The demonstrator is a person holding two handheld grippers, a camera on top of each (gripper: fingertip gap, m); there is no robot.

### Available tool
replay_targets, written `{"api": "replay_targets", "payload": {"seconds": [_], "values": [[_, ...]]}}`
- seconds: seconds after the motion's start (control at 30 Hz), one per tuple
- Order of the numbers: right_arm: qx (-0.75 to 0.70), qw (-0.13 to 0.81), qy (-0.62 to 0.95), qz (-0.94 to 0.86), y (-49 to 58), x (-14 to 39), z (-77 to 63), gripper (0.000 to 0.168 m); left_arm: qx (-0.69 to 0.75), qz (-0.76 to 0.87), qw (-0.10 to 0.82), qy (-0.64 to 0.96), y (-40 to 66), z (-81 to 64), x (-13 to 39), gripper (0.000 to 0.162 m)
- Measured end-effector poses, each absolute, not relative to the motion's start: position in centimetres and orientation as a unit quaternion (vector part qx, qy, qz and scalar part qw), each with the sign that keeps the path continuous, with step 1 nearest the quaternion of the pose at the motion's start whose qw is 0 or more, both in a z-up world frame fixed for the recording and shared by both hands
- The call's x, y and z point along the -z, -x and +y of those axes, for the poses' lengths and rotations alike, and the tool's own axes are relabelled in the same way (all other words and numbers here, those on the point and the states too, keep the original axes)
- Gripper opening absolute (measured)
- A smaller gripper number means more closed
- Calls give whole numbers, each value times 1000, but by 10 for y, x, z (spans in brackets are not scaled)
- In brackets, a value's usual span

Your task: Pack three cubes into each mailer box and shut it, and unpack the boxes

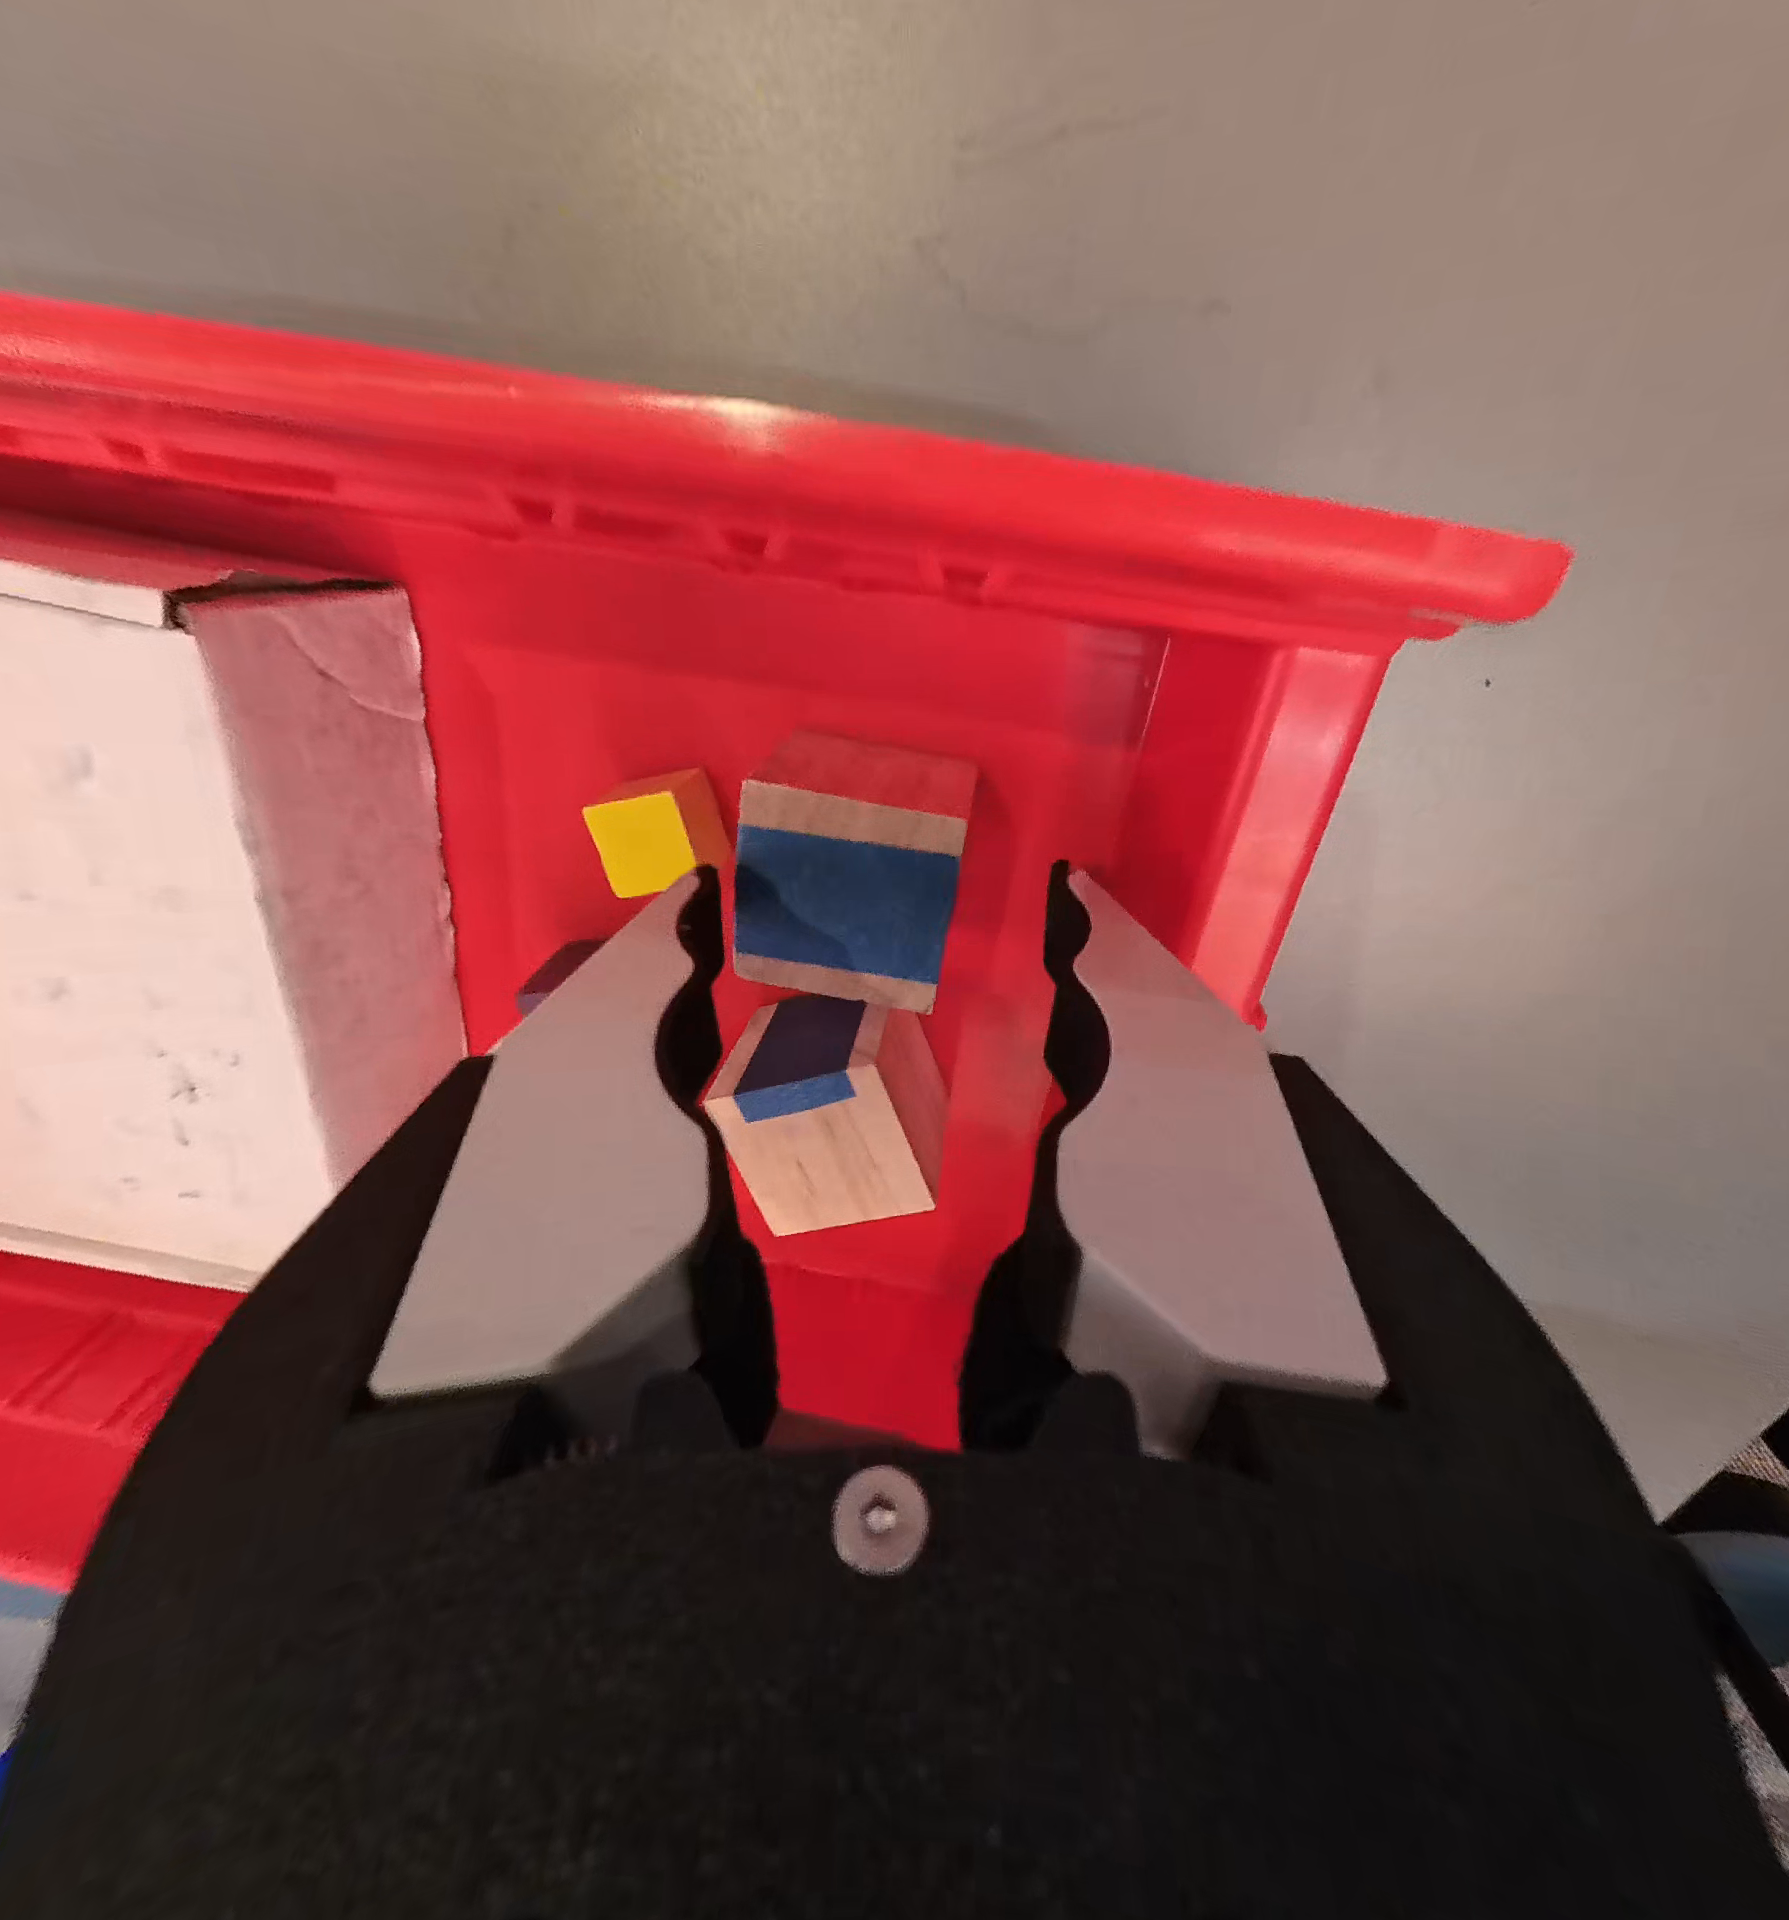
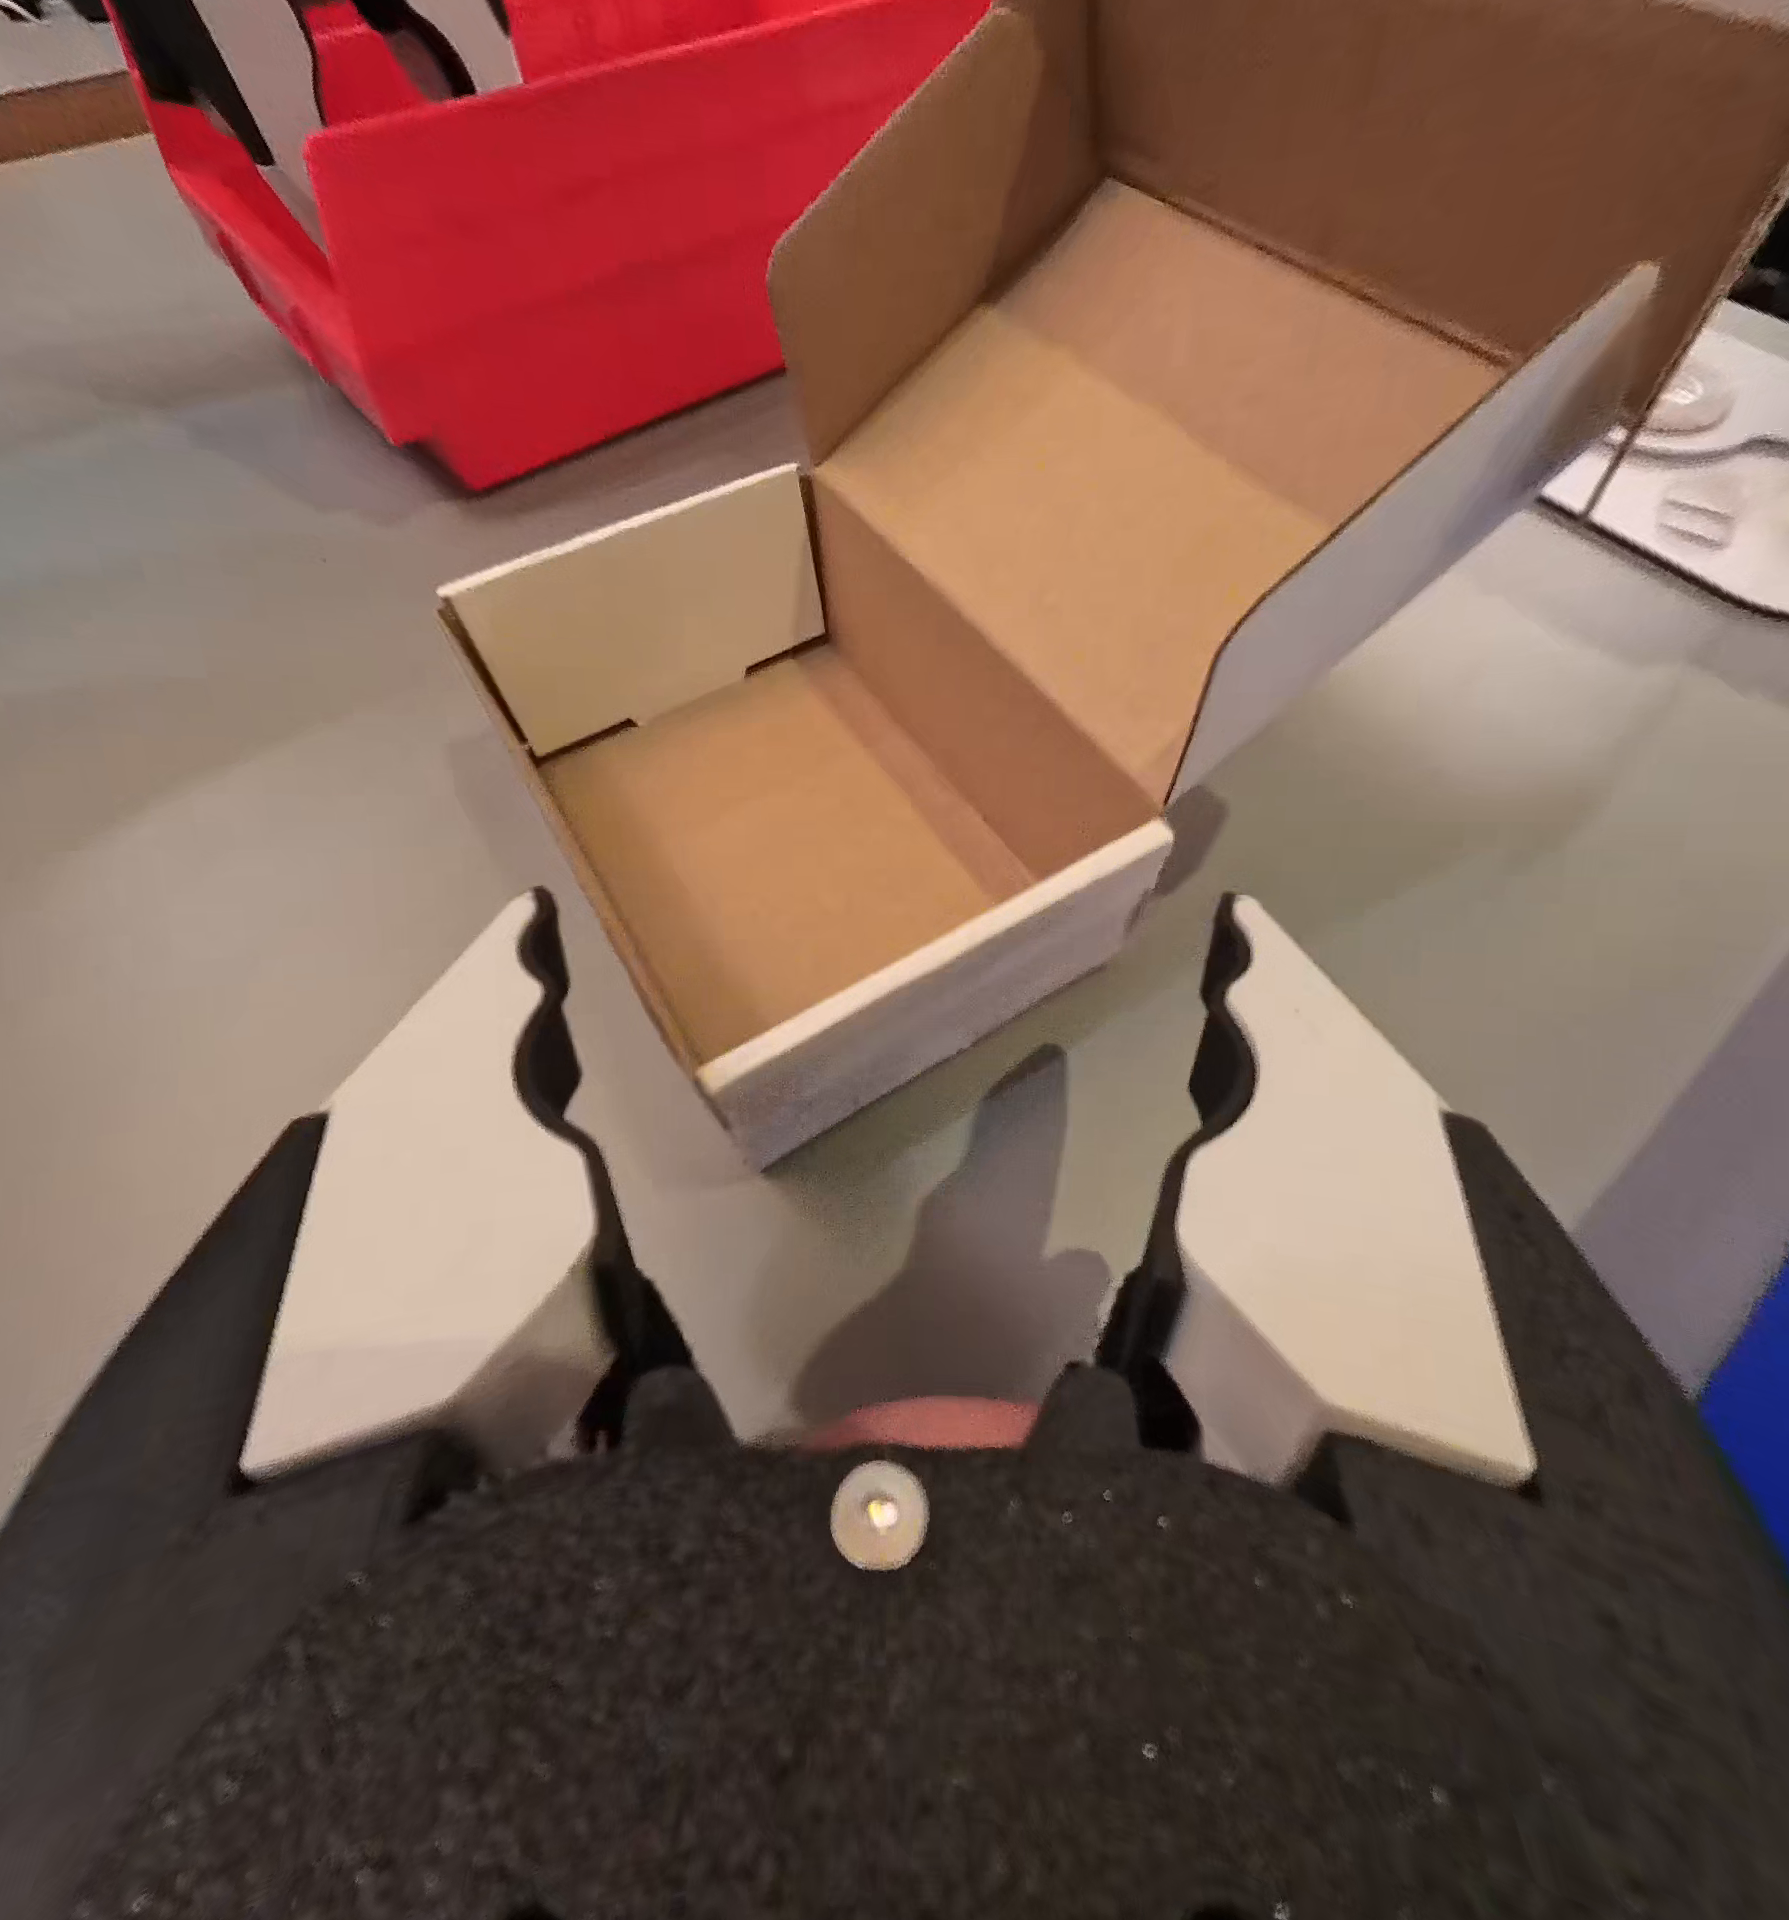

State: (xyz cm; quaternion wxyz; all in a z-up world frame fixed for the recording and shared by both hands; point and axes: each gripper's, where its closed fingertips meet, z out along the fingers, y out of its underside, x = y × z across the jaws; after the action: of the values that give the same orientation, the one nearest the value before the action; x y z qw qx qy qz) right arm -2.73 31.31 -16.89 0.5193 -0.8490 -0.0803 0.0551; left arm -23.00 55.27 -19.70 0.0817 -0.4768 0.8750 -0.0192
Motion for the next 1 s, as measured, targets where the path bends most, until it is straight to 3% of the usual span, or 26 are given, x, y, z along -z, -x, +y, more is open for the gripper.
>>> {"api": "replay_targets", "payload": {"seconds": [0.2,0.47,0.63,0.73,0.87,1.0], "values": [[-71,512,844,-142,31,174,336,134,22,872,71,483,236,554,201,64],[-70,489,853,-171,36,188,339,125,13,872,68,484,233,557,206,67],[-68,491,852,-167,35,189,339,123,1,881,83,465,227,558,208,44],[-65,489,854,-164,35,189,339,123,14,879,87,468,223,553,204,43],[-65,493,853,-161,35,189,339,124,-20,873,123,472,222,566,188,43],[-65,493,853,-159,35,189,339,124,-30,855,191,481,212,578,133,43]]}}
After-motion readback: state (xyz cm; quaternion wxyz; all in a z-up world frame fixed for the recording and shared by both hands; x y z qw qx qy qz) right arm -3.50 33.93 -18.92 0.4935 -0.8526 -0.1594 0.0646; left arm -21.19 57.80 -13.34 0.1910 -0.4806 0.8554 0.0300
